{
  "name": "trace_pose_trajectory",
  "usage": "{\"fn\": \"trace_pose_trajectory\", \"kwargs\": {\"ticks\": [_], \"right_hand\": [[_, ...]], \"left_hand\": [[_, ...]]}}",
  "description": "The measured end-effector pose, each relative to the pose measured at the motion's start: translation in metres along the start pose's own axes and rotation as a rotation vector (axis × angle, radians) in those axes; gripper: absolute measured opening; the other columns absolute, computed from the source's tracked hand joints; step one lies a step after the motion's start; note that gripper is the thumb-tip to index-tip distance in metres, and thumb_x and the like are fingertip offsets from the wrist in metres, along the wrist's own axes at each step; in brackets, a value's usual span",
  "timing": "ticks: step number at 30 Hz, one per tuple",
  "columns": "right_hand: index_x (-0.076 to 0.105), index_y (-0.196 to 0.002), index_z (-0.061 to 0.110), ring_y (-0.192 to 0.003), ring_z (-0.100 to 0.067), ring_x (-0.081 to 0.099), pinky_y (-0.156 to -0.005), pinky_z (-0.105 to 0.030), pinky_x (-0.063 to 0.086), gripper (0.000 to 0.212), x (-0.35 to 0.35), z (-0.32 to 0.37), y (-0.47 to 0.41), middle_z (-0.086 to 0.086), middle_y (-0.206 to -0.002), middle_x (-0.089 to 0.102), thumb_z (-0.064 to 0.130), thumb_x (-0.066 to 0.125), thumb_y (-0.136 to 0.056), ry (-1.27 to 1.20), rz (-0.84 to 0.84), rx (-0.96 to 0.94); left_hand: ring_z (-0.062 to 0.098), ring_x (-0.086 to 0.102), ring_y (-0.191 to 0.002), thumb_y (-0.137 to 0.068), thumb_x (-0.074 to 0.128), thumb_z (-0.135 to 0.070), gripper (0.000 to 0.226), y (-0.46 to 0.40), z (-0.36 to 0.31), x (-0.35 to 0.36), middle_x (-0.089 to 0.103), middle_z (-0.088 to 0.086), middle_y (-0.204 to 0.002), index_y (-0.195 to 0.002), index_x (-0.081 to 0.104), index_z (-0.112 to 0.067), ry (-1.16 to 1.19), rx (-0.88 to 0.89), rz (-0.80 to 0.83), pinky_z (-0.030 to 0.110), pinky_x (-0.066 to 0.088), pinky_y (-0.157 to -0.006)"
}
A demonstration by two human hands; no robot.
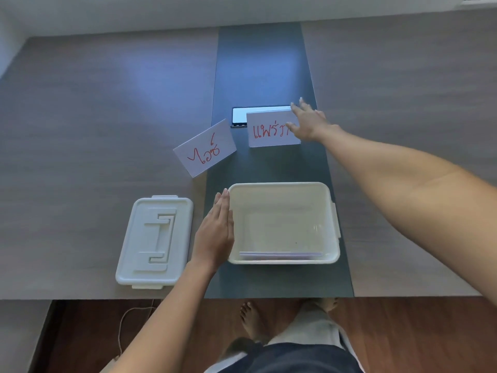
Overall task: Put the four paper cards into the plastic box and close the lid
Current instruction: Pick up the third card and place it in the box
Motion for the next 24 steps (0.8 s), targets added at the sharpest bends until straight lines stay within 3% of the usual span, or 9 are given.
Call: {"fn": "trace_pose_trajectory", "kwargs": {"ticks": [5,7,11,15,18,24], "right_hand": [[0.004,-0.159,0.021,-0.154,-0.033,0.003,-0.123,-0.046,0.011,0.071,-0.006,-0.004,-0.026,-0.01,-0.167,-0.005,0.024,0.044,-0.1,0.039,0.028,0.049],[0.005,-0.158,0.02,-0.153,-0.034,0.007,-0.122,-0.048,0.013,0.07,0.0,-0.007,-0.034,-0.011,-0.166,0.003,0.014,0.041,-0.099,0.051,0.048,0.078],[0.03,-0.149,0.015,-0.133,-0.039,0.039,-0.109,-0.046,0.032,0.053,0.006,-0.007,-0.035,-0.018,-0.146,0.035,0.011,0.045,-0.098,0.102,-0.012,0.079],[0.049,-0.131,0.01,-0.116,-0.04,0.054,-0.097,-0.044,0.044,0.042,0.009,-0.01,-0.034,-0.018,-0.132,0.051,-0.003,0.042,-0.091,0.064,-0.091,0.052],[0.059,-0.119,0.013,-0.112,-0.037,0.06,-0.092,-0.042,0.051,0.041,0.011,-0.013,-0.028,-0.013,-0.125,0.062,-0.005,0.04,-0.088,-0.083,-0.103,0.064],[0.067,-0.117,0.015,-0.116,-0.032,0.06,-0.094,-0.037,0.047,0.033,0.006,-0.014,-0.001,-0.008,-0.128,0.064,0.001,0.05,-0.093,-0.253,-0.217,0.112]], "left_hand": [[0.004,0.007,-0.152,-0.108,0.02,-0.028,0.051,0.001,-0.003,-0.004,0.013,-0.01,-0.165,-0.158,0.011,-0.021,0.035,0.0,0.011,0.024,0.015,-0.122],[0.004,0.007,-0.152,-0.107,0.018,-0.03,0.052,0.001,-0.003,-0.004,0.013,-0.01,-0.165,-0.158,0.01,-0.021,0.038,0.0,0.018,0.023,0.014,-0.122],[0.004,0.009,-0.152,-0.106,0.019,-0.029,0.053,0.001,-0.002,-0.003,0.014,-0.011,-0.165,-0.158,0.011,-0.021,0.048,-0.012,0.021,0.023,0.015,-0.121],[0.004,0.009,-0.152,-0.107,0.019,-0.028,0.052,0.001,-0.003,-0.002,0.015,-0.01,-0.165,-0.158,0.012,-0.021,0.058,-0.018,0.016,0.023,0.015,-0.122],[0.003,0.009,-0.152,-0.108,0.021,-0.026,0.051,0.002,-0.002,-0.002,0.014,-0.012,-0.165,-0.158,0.012,-0.021,0.07,-0.023,0.021,0.024,0.015,-0.122],[0.005,0.009,-0.152,-0.108,0.021,-0.027,0.052,0.001,-0.003,-0.003,0.014,-0.01,-0.165,-0.159,0.011,-0.02,0.056,-0.007,0.021,0.025,0.017,-0.121]]}}
Point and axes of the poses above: each hand's wrist, its own y-axis away from the middle knuckle, its own x-axis out of the palm, z = x × y, the point moved 1 cm from there along -y, towards the middle knuckle
